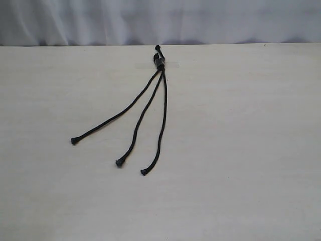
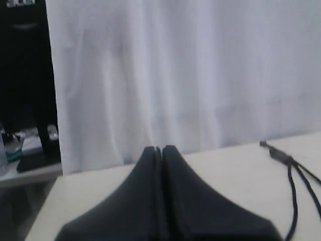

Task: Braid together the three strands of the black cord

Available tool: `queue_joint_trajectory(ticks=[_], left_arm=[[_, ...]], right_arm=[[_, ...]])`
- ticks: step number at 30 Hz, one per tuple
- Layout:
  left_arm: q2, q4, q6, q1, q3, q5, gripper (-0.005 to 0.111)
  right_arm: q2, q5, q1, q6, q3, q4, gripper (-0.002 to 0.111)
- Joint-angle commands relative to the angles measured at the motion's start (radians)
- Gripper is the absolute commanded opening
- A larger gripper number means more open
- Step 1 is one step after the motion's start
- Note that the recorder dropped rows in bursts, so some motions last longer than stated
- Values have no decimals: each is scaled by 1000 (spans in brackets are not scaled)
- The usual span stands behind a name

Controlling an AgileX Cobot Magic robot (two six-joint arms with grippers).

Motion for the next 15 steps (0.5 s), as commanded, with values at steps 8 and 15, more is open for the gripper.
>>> queue_joint_trajectory(ticks=[8,15], left_arm=[[-2,-2,-9,-2,3,-192,0],[-2,-168,-9,0,3,-196,0]], right_arm=[[-4,-160,0,-5,4,1,4],[-4,-163,0,-9,4,1,4]])
